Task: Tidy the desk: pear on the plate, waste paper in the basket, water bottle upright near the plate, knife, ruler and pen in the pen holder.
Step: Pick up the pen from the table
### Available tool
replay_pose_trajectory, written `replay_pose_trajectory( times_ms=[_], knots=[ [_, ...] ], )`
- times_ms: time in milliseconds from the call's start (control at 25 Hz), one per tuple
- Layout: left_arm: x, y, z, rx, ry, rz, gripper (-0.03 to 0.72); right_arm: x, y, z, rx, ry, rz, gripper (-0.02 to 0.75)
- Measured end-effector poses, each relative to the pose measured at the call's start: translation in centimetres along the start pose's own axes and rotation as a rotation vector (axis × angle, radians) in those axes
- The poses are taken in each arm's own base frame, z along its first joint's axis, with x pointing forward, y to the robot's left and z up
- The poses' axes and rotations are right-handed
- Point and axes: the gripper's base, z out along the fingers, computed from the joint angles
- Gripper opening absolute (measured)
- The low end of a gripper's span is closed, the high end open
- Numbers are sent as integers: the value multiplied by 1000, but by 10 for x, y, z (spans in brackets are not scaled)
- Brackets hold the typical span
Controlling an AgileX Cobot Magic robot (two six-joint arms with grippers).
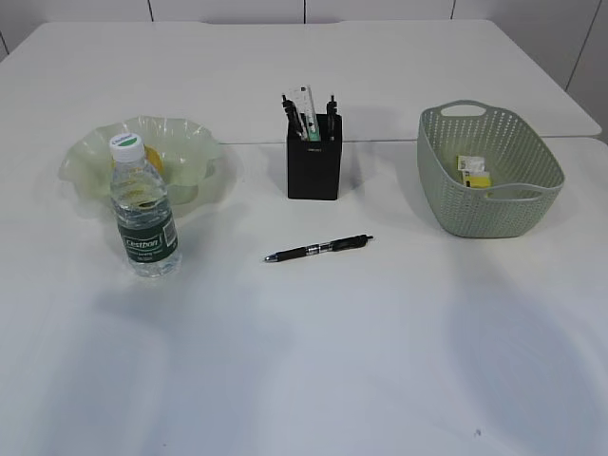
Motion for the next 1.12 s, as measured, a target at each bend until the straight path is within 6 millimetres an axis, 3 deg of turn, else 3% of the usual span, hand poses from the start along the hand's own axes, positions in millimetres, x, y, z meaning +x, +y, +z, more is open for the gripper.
replay_pose_trajectory(
  times_ms=[200,400,600,840,1120],
  knots=[
    [0,0,0,1,-2,0,269,20,15,-23,-24,92,41,323],
    [1,-2,0,14,4,-12,269,55,21,-46,-24,205,111,323],
    [5,-18,-3,74,11,43,269,81,28,-67,-23,276,160,323],
    [12,-39,-9,161,13,122,269,93,42,-89,-36,305,174,323],
    [12,-44,-10,186,-4,136,269,110,55,-115,-41,327,185,323]
  ],
)
